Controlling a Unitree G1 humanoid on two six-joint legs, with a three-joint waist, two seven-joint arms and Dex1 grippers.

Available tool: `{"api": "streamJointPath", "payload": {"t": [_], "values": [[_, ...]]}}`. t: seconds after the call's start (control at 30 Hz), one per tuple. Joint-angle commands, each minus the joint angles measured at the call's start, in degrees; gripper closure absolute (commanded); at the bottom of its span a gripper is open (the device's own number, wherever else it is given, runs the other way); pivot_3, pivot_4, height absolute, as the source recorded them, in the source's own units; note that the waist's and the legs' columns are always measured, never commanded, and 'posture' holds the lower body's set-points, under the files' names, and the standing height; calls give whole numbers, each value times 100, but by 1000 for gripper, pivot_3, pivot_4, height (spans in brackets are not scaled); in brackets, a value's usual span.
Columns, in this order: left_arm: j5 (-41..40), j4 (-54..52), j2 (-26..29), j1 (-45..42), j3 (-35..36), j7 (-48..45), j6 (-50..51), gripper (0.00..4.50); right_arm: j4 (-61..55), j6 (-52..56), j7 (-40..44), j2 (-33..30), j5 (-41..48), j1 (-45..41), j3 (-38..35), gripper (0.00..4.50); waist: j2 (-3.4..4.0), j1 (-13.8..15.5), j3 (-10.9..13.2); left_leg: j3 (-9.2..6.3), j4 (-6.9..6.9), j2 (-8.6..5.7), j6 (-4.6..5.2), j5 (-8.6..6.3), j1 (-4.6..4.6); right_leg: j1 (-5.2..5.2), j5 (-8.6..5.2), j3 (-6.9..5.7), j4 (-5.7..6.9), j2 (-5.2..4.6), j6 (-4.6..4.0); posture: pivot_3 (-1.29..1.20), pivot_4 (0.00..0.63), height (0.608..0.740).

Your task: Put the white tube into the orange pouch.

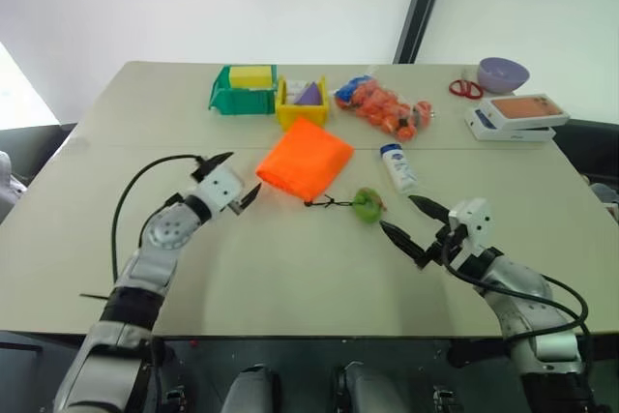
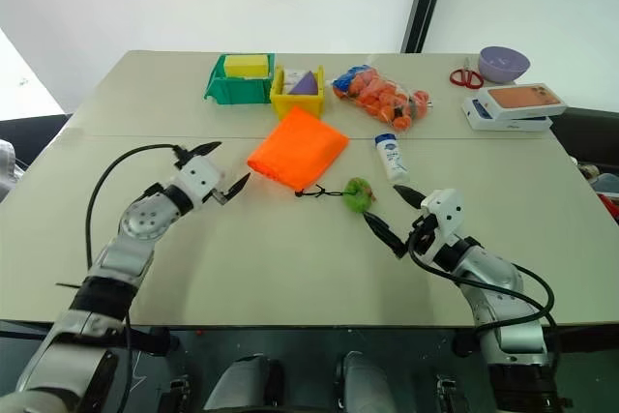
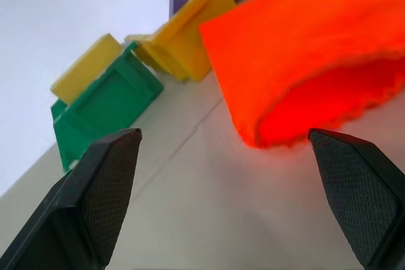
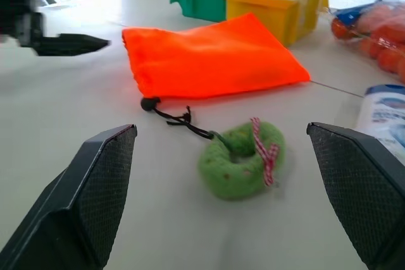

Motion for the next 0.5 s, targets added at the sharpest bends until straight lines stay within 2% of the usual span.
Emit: {"api": "streamJointPath", "payload": {"t": [0.03, 0.17, 0.27, 0.37, 0.4, 0.5], "values": [[221, 565, -157, -428, -151, 247, -399, 0, -322, -1, -75, 21, 32, -33, -12, 31, -1, -5, 0, 2, 1, -1, 1, 0, 0, 0, 3, 0, 0, 1, 10, 0, 150, 740], [445, 1329, -370, -880, -320, 497, -604, 0, -391, 0, -158, 48, 7, 9, 3, 31, -5, -5, 0, 4, 3, -1, 2, 0, 0, 1, 5, -1, 2, 9, 23, 0, 150, 740], [506, 1731, -468, -1096, -390, 594, -733, 780, -474, 15, -246, 23, -25, 74, -28, 0, -6, -8, 0, 4, 4, 0, 2, 1, 1, 2, 4, -1, 4, 14, 30, 0, 150, 740], [533, 1955, -509, -1191, -419, 602, -850, 2262, -534, 42, -330, -3, -56, 118, -67, 0, -6, -9, 0, 4, 5, 1, 2, 1, 1, 2, 4, -1, 4, 18, 35, 0, 150, 740], [536, 1994, -515, -1198, -420, 598, -886, 2616, -554, 52, -358, -9, -64, 130, -76, 0, -8, -8, 0, 5, 5, 1, 2, 1, 1, 2, 4, -1, 5, 18, 36, 0, 150, 740], [513, 2015, -513, -1157, -385, 577, -954, 4158, -584, 85, -445, -28, -125, 143, -78, 0, -9, -7, 0, 5, 6, 1, 2, 1, 1, 2, 4, -1, 5, 19, 37, 0, 150, 740]]}}
